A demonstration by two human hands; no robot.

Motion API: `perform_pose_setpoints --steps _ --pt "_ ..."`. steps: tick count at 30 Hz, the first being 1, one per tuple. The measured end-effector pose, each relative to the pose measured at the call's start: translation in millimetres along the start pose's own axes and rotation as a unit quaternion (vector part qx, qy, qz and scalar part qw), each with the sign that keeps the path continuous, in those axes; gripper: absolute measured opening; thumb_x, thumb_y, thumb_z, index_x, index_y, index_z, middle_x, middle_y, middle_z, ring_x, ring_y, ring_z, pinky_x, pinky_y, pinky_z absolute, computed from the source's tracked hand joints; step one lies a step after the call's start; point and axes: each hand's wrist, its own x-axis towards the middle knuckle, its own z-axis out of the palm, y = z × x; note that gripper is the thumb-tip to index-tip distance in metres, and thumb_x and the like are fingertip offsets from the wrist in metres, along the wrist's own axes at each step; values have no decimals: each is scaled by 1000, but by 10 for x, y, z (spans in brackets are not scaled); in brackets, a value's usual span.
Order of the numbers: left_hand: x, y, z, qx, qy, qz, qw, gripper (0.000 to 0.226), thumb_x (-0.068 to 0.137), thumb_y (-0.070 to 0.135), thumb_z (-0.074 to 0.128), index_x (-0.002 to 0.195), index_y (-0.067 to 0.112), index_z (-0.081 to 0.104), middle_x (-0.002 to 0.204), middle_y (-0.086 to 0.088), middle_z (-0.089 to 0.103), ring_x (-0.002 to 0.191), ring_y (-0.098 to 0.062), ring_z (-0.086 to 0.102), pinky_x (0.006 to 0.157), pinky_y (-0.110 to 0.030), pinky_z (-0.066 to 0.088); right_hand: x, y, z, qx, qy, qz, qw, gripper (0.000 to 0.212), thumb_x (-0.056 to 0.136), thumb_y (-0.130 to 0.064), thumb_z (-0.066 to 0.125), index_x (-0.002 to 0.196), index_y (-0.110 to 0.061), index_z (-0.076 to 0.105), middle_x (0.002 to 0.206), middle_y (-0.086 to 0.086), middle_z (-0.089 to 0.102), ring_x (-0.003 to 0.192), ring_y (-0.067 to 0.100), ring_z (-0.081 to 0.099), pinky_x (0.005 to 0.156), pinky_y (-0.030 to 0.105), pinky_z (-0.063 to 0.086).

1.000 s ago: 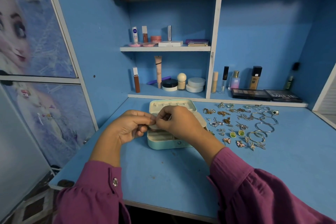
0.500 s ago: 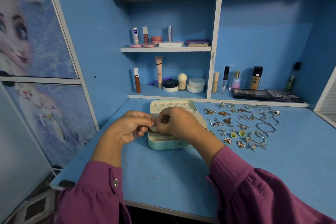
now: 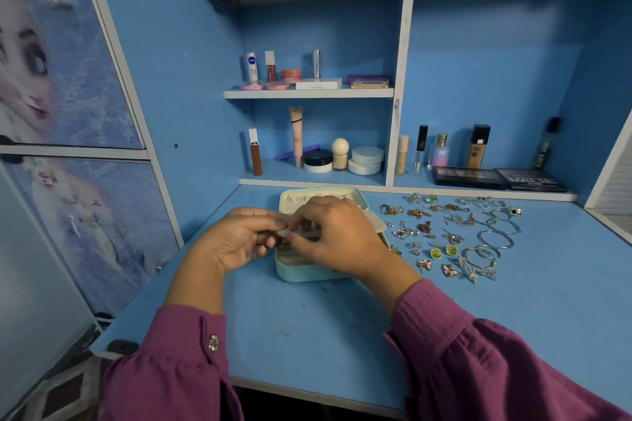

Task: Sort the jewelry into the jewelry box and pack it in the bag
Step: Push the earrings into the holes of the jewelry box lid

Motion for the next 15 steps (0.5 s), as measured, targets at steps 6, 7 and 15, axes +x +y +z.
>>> perform_pose_setpoints --steps 6,7,15 --pt "6 0 -1 -22 5 6 1000 26 85 -8 55 75 3 75 57 -6 63 38 -3 47 34 -11 36 18 35 27 31 25 -10 999 47 74 -55 45 81 -18 74 75 -3 65 74 19 61 72 41 50" --pt "10 -2 -2 -23 3 7 1000 23 85 -8 55 78 2 75 58 -6 63 38 -3 47 34 -11 37 23 41 33 33 27 -13 999 46 75 -54 46 81 -18 74 75 -3 66 74 19 61 71 41 50" --pt "10 32 -6 -80 0 34 996 27 90 -5 42 99 -3 67 69 -11 71 45 -7 54 39 -14 40 -21 137 -76 -15 91 -3 996 37 85 -49 41 89 -28 71 85 -9 68 86 14 59 75 31 31"
